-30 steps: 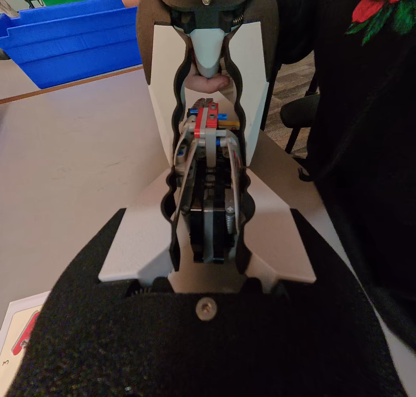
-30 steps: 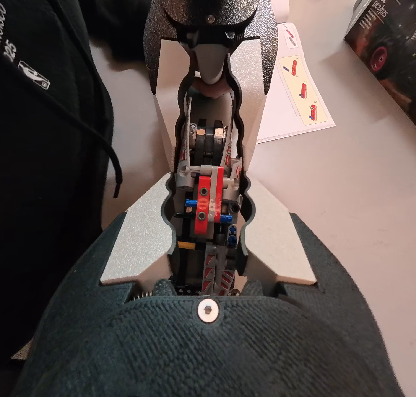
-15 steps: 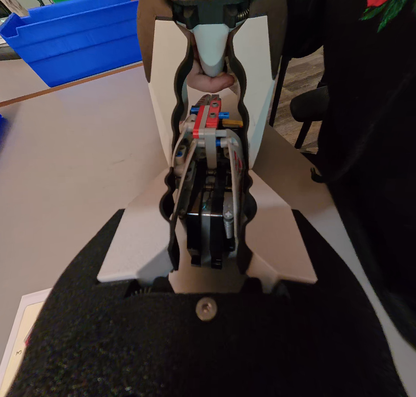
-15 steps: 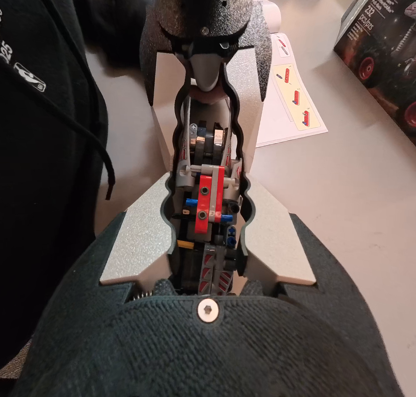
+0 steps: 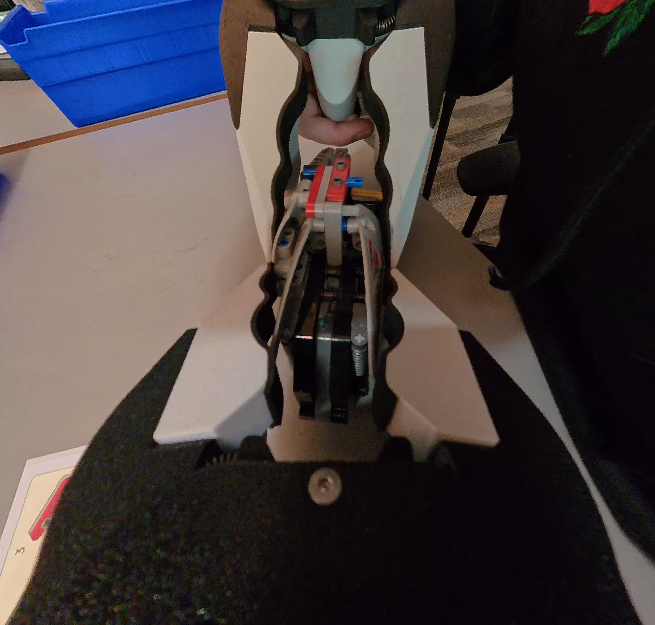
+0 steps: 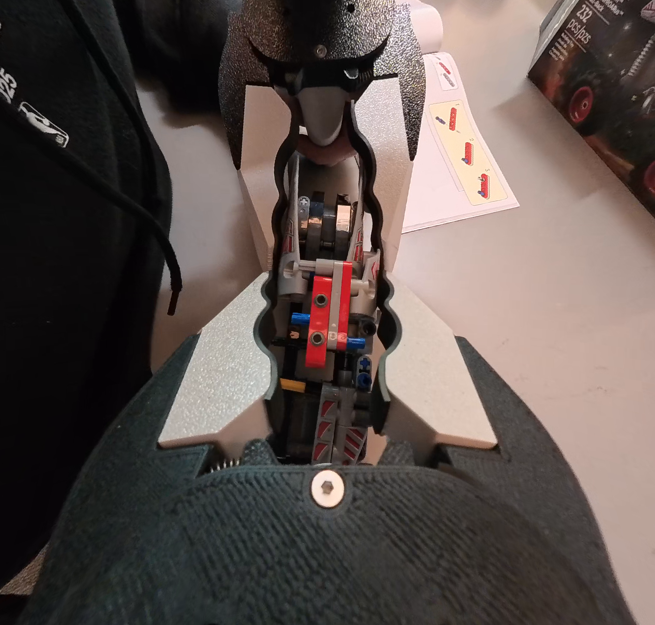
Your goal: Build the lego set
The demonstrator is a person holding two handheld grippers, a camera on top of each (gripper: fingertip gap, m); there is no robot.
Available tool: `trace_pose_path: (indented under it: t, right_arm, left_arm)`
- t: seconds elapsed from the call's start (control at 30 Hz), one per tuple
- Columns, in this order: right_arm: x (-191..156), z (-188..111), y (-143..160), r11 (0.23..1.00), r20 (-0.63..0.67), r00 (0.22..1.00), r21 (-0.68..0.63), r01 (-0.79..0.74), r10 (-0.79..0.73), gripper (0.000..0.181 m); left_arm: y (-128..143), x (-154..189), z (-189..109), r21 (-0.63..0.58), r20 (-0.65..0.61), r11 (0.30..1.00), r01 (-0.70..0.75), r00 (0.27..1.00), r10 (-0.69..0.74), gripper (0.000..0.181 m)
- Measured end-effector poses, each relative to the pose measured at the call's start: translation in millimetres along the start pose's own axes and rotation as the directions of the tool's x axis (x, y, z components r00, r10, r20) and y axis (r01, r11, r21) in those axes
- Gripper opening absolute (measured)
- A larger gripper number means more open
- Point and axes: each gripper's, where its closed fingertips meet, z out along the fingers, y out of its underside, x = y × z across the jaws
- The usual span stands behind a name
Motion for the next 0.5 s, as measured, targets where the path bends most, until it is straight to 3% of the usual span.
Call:
trace_pose_path:
  t: [0.5]
  right_arm:
    - [1.9,-0.8,-0.7,0.999,0.021,0.999,0.019,-0.037,0.037,0.056]
  left_arm:
    - [0.9,-1.0,0.2,0.003,-0.017,0.999,0.033,0.999,-0.032,0.058]
